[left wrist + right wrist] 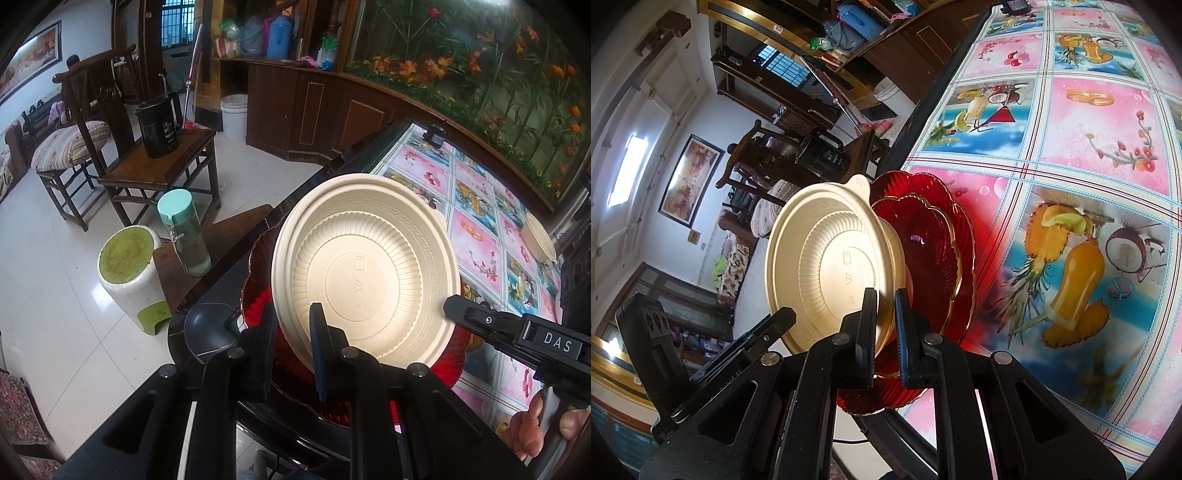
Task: Organize plates and bowls
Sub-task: 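Lower the tan bowl onto the white plate atop the red stack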
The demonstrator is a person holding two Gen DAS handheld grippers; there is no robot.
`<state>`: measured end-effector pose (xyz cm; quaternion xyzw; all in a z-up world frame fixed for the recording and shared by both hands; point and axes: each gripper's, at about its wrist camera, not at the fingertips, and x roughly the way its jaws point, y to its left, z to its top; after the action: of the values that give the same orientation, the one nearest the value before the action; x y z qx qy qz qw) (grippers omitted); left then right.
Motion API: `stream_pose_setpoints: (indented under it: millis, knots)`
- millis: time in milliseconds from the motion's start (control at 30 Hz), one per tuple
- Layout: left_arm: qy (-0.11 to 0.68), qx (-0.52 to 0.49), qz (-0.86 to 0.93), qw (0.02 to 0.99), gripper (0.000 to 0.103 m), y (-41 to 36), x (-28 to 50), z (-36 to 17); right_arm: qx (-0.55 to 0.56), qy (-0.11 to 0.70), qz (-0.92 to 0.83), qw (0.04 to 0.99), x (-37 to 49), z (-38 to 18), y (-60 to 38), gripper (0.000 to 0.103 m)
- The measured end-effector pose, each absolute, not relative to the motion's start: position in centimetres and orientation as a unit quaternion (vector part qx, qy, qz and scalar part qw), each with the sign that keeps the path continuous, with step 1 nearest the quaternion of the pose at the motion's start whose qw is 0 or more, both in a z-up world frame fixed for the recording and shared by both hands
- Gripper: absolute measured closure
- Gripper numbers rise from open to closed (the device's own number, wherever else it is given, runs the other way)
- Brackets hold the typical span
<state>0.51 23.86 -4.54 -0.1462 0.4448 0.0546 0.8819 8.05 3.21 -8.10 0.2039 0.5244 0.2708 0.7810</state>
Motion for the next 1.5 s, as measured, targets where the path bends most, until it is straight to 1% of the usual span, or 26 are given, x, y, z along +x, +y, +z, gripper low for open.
stream_pose_setpoints:
  millis: [500, 767, 967, 1300, 1367, 1433, 1500]
  knots:
    - [0.464, -0.159, 0.026, 0.871, 0.087, 24.0, 0.8, -4.3, 0.219, 0.524, 0.275, 0.776, 8.0, -7.5, 2.6, 0.094]
    - [0.490, -0.160, -0.003, 0.857, 0.085, 24.4, 1.0, -4.3, 0.261, 0.545, 0.285, 0.745, 7.9, -7.4, 1.4, 0.094]
    - [0.495, -0.150, -0.011, 0.856, 0.085, 24.6, 0.8, -3.6, 0.290, 0.552, 0.295, 0.724, 7.8, -7.5, 1.1, 0.094]
    - [0.512, -0.153, -0.026, 0.845, 0.084, 24.6, 1.5, -3.5, 0.316, 0.557, 0.297, 0.708, 7.6, -7.9, 0.7, 0.094]
    - [0.517, -0.149, -0.028, 0.842, 0.080, 24.6, 1.8, -3.4, 0.328, 0.560, 0.297, 0.700, 8.0, -8.3, 0.3, 0.094]
    - [0.516, -0.145, -0.027, 0.844, 0.073, 24.7, 2.0, -3.2, 0.340, 0.565, 0.298, 0.690, 8.1, -8.7, 0.1, 0.094]
    - [0.516, -0.140, -0.022, 0.845, 0.069, 24.7, 2.1, -3.2, 0.345, 0.565, 0.297, 0.689, 8.3, -9.0, 0.0, 0.094]
